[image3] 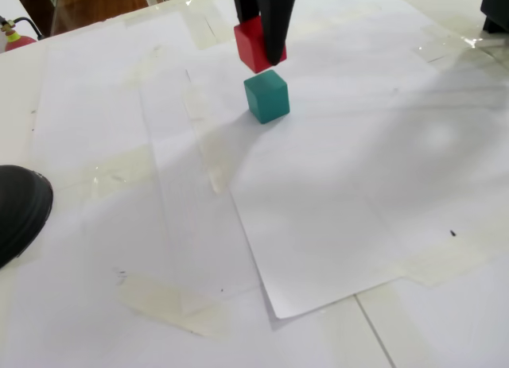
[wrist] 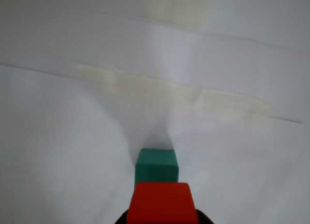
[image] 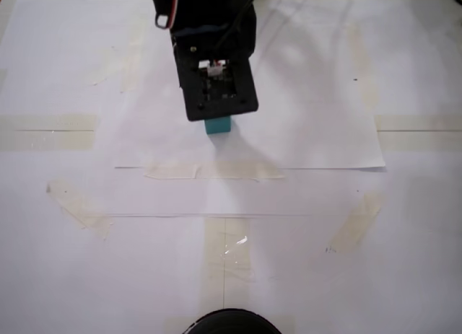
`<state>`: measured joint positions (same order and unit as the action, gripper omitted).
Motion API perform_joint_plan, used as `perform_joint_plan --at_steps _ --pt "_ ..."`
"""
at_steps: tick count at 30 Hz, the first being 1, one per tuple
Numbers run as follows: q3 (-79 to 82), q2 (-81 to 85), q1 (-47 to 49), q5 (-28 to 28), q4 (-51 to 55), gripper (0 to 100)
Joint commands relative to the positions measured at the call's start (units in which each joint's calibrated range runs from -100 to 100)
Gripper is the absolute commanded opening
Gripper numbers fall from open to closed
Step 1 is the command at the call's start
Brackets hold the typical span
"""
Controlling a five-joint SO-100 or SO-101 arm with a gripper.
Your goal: Put the red cube on the top of the blue cube.
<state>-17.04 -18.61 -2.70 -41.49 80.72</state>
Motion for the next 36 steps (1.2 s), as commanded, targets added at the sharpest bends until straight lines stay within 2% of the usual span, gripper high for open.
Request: perform_joint_plan --at_steps 1,36 --pt "-5.16 0.41 0.43 0.00 -1.11 9" --pt "2.37 -0.53 1.04 -0.39 -5.84 11"
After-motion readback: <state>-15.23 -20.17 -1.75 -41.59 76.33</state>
